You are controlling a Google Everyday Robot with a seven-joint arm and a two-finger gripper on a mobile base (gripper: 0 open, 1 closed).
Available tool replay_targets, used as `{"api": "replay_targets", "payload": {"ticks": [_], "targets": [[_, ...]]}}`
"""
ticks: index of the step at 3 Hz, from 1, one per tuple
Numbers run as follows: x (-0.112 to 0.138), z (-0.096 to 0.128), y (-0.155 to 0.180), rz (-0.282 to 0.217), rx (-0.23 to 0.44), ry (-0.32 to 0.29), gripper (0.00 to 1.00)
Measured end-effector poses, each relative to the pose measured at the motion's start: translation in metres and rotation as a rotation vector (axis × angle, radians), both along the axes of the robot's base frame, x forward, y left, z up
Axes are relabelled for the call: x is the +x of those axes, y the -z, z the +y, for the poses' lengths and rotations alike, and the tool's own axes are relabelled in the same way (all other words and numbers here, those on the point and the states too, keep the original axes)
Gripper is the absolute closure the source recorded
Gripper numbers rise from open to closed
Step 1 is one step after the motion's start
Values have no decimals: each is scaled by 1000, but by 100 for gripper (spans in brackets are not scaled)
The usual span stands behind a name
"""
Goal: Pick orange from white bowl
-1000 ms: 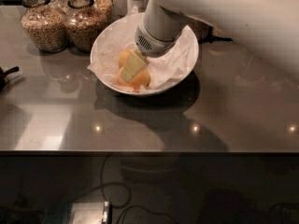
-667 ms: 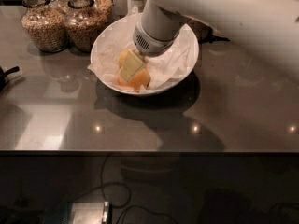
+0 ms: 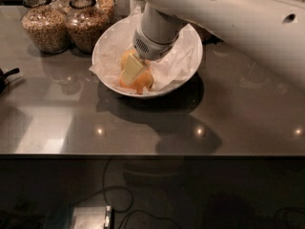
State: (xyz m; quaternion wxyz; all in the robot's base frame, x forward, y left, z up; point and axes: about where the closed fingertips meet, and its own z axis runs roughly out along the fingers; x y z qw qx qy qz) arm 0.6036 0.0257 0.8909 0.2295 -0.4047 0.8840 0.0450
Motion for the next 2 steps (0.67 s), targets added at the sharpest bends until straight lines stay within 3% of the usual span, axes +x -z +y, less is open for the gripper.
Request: {"api": "replay_targets", "payload": {"ticks": [2], "targets": [[4,9,37,97,-28,2,21]]}}
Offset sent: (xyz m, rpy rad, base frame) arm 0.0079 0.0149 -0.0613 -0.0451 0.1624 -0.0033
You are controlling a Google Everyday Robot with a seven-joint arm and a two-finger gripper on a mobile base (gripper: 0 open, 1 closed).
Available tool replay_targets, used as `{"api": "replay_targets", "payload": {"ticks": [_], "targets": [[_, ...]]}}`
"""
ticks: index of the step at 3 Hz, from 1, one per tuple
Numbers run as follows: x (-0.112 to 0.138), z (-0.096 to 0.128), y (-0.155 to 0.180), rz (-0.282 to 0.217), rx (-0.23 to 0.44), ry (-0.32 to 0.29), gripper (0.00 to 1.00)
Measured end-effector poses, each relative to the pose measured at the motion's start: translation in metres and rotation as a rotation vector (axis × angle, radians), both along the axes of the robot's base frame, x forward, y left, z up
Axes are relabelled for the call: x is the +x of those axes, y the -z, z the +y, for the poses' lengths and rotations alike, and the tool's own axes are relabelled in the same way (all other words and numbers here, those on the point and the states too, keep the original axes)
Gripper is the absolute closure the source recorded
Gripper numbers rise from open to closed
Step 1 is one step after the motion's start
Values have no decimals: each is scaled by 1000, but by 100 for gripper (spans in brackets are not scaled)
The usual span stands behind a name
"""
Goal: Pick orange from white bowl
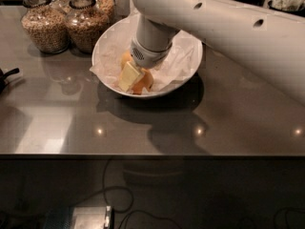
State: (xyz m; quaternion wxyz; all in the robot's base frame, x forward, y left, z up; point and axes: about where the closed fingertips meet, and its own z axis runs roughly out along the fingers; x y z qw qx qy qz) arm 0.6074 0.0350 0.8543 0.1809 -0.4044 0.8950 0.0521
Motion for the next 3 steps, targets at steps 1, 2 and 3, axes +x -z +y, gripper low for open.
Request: {"api": "replay_targets", "payload": {"ticks": [1,2,3], "targets": [[3,1,7,22,-6,8,24],[6,0,9,33,-9,14,43],[8,-5,10,38,10,24,66]]}}
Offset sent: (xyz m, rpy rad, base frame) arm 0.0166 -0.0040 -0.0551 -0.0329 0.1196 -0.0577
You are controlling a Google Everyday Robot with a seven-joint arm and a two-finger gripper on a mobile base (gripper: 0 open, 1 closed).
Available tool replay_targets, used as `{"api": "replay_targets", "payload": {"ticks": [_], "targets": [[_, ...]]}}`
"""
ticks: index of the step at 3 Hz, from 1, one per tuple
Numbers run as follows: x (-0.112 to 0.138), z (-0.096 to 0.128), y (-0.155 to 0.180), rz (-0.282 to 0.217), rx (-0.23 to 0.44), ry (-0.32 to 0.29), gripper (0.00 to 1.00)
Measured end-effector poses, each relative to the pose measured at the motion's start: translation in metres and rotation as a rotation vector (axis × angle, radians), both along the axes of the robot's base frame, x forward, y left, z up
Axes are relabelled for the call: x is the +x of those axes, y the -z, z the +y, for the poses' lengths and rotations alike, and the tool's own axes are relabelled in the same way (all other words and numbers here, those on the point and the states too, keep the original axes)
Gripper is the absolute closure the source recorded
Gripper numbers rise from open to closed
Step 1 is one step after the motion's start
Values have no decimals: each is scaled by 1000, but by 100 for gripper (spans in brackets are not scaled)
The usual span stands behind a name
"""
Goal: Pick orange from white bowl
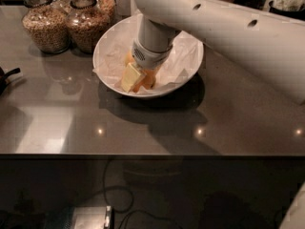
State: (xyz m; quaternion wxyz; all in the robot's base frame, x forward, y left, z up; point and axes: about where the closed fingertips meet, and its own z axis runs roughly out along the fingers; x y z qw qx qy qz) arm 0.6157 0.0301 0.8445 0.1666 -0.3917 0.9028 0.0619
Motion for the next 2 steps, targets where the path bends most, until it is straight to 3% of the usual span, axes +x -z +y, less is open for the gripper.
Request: {"api": "replay_targets", "payload": {"ticks": [1,2], "targets": [[1,-12,-15,-17,107,-5,90],[6,-35,-53,-72,292,-46,100]]}}
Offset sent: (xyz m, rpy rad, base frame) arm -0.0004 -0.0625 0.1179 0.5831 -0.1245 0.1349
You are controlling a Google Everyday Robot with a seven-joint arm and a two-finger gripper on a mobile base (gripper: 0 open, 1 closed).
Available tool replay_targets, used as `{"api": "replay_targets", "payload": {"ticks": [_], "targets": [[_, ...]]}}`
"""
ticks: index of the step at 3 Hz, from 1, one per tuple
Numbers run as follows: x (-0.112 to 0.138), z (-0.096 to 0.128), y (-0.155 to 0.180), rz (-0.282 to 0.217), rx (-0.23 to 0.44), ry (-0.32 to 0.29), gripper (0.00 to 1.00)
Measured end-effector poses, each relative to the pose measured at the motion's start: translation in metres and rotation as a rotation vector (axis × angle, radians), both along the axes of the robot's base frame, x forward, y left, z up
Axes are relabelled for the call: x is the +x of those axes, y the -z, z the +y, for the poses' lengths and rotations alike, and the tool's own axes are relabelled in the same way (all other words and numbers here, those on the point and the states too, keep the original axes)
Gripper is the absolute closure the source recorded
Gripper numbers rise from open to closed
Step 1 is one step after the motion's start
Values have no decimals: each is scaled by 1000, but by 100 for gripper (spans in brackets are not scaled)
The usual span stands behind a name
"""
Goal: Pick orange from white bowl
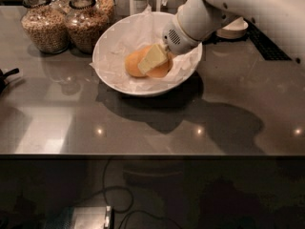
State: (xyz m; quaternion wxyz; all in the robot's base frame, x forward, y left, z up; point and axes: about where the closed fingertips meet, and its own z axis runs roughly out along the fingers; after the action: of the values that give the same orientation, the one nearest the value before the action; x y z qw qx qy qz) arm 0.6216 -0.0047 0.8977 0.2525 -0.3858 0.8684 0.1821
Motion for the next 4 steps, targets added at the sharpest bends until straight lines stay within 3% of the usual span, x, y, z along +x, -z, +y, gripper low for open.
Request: {"api": "replay_targets", "payload": {"ticks": [1,2,3,4], "targets": [[-6,-13,-45,-54,168,-88,100],[-46,-13,-93,-123,264,-267,100],[-109,-17,-135,-249,299,-415,100],[-175,-8,-141,-325,344,-518,100]]}}
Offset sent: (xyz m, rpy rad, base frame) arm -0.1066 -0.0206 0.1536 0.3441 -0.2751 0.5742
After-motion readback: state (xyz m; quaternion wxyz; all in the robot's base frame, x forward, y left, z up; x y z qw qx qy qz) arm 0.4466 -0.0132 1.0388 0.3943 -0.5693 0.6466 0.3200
